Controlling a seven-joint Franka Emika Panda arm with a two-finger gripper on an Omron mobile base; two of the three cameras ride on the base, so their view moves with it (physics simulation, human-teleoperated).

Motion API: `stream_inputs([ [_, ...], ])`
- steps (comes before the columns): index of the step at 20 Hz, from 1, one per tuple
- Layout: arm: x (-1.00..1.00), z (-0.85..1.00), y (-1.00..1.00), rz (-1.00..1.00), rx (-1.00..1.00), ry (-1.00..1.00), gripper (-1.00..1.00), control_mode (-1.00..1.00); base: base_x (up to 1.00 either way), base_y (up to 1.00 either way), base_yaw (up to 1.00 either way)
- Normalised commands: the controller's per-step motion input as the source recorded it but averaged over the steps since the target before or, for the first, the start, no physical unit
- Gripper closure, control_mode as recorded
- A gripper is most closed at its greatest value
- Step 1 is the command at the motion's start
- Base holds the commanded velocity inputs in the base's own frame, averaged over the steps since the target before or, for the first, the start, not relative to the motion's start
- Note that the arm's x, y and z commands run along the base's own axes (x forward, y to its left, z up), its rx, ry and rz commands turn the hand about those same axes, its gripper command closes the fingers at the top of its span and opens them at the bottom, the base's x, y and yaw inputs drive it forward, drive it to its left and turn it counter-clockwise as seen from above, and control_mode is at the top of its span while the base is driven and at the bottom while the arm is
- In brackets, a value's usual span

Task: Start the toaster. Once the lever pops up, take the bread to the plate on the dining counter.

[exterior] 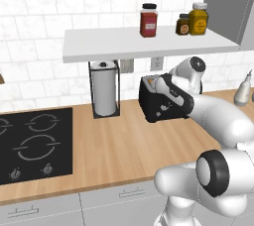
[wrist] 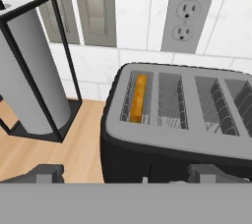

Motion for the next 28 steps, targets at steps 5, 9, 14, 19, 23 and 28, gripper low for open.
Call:
stream_inputs([
  [5,0.0,0.0,0.0,0.0,0.0,0.0,-1.0,-1.0,0.0,0.0,0.0],
  [9,0.0,0.0,0.0,0.0,0.0,0.0,-1.0,-1.0,0.0,0.0,0.0],
  [14,0.0,0.0,0.0,0.0,0.0,0.0,-1.0,-1.0,0.0,0.0,0.0],
  [19,0.0,0.0,0.0,0.0,0.0,0.0,-1.0,-1.0,0.0,0.0,0.0],
  [23,0.0,0.0,0.0,0.0,0.0,0.0,-1.0,-1.0,0.0,0.0,0.0],
  [28,0.0,0.0,0.0,0.0,0.0,0.0,-1.0,-1.0,0.0,0.0,0.0],
])
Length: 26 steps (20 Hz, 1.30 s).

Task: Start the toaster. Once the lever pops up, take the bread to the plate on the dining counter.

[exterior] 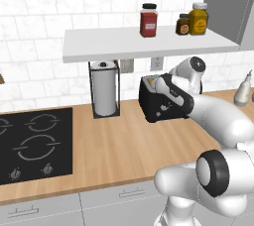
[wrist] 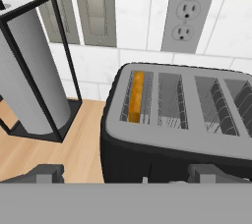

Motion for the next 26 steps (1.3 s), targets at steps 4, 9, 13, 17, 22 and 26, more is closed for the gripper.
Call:
stream_inputs([
  [4,0.0,0.0,0.0,0.0,0.0,0.0,-1.0,-1.0,0.0,0.0,0.0],
  [9,0.0,0.0,0.0,0.0,0.0,0.0,-1.0,-1.0,0.0,0.0,0.0],
  [13,0.0,0.0,0.0,0.0,0.0,0.0,-1.0,-1.0,0.0,0.0,0.0],
  [17,0.0,0.0,0.0,0.0,0.0,0.0,-1.0,-1.0,0.0,0.0,0.0],
  [22,0.0,0.0,0.0,0.0,0.0,0.0,-1.0,-1.0,0.0,0.0,0.0],
  [26,0.0,0.0,0.0,0.0,0.0,0.0,-1.0,-1.0,0.0,0.0,0.0],
])
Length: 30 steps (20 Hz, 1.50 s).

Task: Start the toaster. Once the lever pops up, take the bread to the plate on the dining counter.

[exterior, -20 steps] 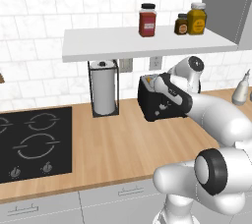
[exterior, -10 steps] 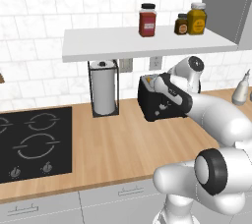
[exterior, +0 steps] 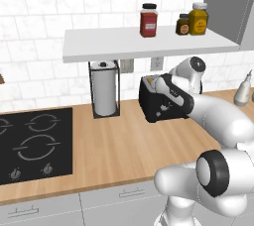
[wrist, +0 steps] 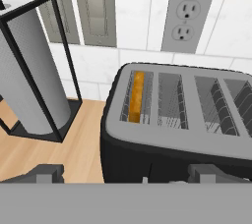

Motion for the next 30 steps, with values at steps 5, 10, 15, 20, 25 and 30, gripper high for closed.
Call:
stream_inputs([
  [5,0.0,0.0,0.0,0.0,0.0,0.0,-1.0,-1.0,0.0,0.0,0.0],
  [10,0.0,0.0,0.0,0.0,0.0,0.0,-1.0,-1.0,0.0,0.0,0.0],
  [15,0.0,0.0,0.0,0.0,0.0,0.0,-1.0,-1.0,0.0,0.0,0.0],
  [20,0.0,0.0,0.0,0.0,0.0,0.0,-1.0,-1.0,0.0,0.0,0.0],
  [25,0.0,0.0,0.0,0.0,0.0,0.0,-1.0,-1.0,0.0,0.0,0.0],
  [30,0.0,0.0,0.0,0.0,0.0,0.0,-1.0,-1.0,0.0,0.0,0.0],
])
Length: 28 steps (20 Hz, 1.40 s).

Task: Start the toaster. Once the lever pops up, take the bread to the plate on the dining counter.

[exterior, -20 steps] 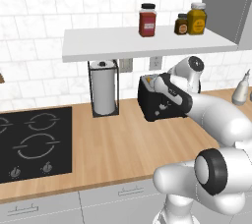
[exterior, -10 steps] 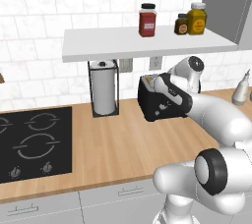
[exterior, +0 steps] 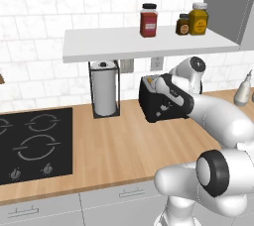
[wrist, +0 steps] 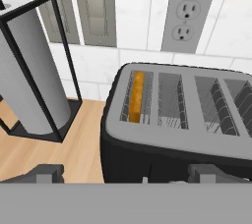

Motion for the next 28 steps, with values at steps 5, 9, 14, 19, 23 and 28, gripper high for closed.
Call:
stream_inputs([
  [5,0.0,0.0,0.0,0.0,0.0,0.0,-1.0,-1.0,0.0,0.0,0.0],
  [9,0.0,0.0,0.0,0.0,0.0,0.0,-1.0,-1.0,0.0,0.0,0.0],
  [14,0.0,0.0,0.0,0.0,0.0,0.0,-1.0,-1.0,0.0,0.0,0.0],
  [19,0.0,0.0,0.0,0.0,0.0,0.0,-1.0,-1.0,0.0,0.0,0.0],
  [23,0.0,0.0,0.0,0.0,0.0,0.0,-1.0,-1.0,0.0,0.0,0.0],
  [28,0.0,0.0,0.0,0.0,0.0,0.0,-1.0,-1.0,0.0,0.0,0.0],
])
